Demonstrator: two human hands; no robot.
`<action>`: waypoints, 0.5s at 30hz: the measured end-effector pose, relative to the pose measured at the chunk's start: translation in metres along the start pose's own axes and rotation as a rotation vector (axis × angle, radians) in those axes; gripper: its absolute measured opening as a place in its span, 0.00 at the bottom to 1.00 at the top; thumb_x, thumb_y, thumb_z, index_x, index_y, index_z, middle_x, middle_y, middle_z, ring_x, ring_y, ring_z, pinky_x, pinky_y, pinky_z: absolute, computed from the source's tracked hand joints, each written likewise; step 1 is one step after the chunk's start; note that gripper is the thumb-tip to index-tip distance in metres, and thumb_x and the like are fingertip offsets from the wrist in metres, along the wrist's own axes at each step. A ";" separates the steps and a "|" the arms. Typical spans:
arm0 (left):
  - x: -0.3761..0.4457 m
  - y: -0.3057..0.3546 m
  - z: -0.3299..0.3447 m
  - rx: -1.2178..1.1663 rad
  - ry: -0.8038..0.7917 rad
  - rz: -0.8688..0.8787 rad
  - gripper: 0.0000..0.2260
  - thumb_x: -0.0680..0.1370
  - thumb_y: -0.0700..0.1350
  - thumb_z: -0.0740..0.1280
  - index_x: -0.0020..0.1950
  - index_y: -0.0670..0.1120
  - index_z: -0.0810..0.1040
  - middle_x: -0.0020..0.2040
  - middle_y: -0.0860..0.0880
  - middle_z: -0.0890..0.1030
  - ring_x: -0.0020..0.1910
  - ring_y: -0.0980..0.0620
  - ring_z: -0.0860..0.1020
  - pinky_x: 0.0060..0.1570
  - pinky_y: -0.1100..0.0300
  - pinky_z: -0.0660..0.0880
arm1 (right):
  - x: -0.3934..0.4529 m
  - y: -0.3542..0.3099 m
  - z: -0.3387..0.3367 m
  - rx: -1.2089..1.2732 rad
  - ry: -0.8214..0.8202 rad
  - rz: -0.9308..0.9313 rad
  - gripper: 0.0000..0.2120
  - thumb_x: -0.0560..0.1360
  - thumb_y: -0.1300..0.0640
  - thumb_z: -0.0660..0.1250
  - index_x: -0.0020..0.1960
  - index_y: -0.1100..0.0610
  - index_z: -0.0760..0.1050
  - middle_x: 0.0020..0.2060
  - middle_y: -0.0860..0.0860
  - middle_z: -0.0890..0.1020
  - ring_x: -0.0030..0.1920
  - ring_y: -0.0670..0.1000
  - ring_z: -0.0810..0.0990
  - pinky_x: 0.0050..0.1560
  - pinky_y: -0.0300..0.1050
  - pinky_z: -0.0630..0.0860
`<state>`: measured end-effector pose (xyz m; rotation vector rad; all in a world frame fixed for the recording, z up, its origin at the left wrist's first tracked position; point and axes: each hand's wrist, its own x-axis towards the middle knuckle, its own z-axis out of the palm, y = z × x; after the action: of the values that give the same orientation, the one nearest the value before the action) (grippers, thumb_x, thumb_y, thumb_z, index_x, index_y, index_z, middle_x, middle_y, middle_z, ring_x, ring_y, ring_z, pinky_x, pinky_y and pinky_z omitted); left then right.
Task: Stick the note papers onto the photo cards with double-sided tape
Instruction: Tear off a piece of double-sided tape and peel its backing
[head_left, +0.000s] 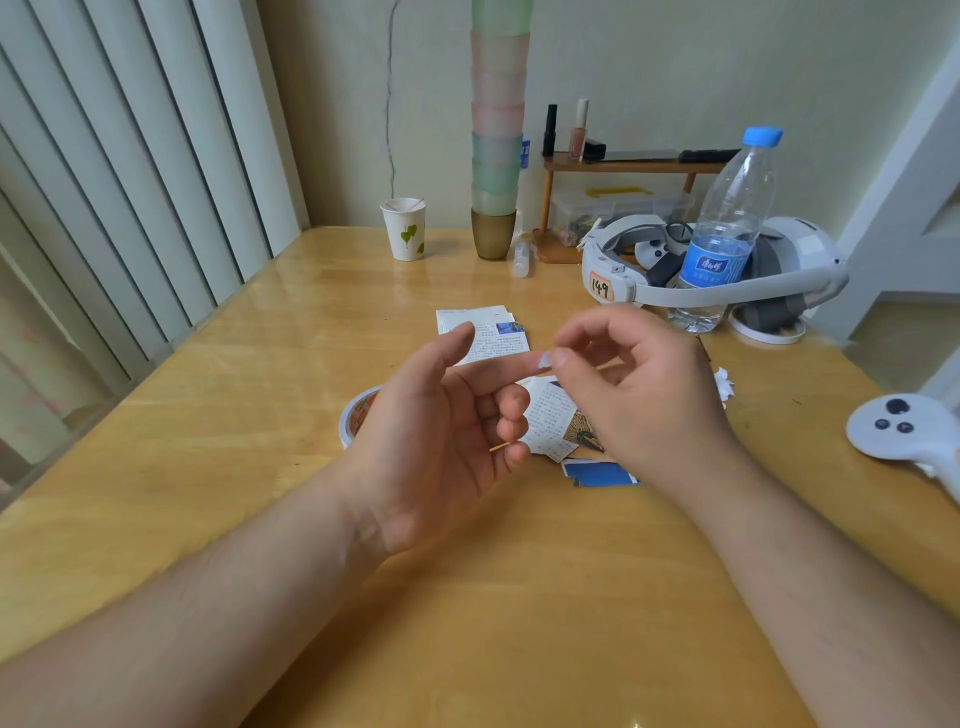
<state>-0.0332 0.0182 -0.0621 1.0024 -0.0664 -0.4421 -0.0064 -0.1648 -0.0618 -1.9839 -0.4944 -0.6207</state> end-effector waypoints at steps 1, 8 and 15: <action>0.000 0.000 0.000 -0.006 0.003 0.000 0.29 0.81 0.60 0.59 0.65 0.39 0.84 0.38 0.49 0.72 0.36 0.52 0.69 0.42 0.56 0.69 | -0.001 0.002 0.000 -0.090 0.002 -0.122 0.02 0.74 0.60 0.73 0.45 0.53 0.82 0.41 0.45 0.83 0.42 0.49 0.82 0.43 0.45 0.80; -0.002 0.001 0.001 -0.018 -0.009 0.000 0.30 0.82 0.62 0.57 0.65 0.40 0.84 0.38 0.48 0.72 0.36 0.52 0.69 0.43 0.56 0.70 | -0.002 0.011 0.005 -0.213 0.039 -0.276 0.04 0.72 0.63 0.74 0.43 0.56 0.84 0.43 0.48 0.81 0.40 0.48 0.80 0.41 0.45 0.78; -0.002 0.001 0.001 -0.021 -0.026 0.002 0.31 0.82 0.63 0.57 0.66 0.40 0.83 0.38 0.48 0.72 0.36 0.52 0.69 0.43 0.56 0.71 | -0.001 0.013 0.005 -0.314 0.095 -0.346 0.03 0.73 0.62 0.74 0.44 0.55 0.86 0.42 0.48 0.82 0.38 0.46 0.77 0.38 0.45 0.76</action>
<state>-0.0349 0.0188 -0.0604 0.9760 -0.0860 -0.4534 0.0017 -0.1662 -0.0734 -2.1658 -0.7258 -1.0576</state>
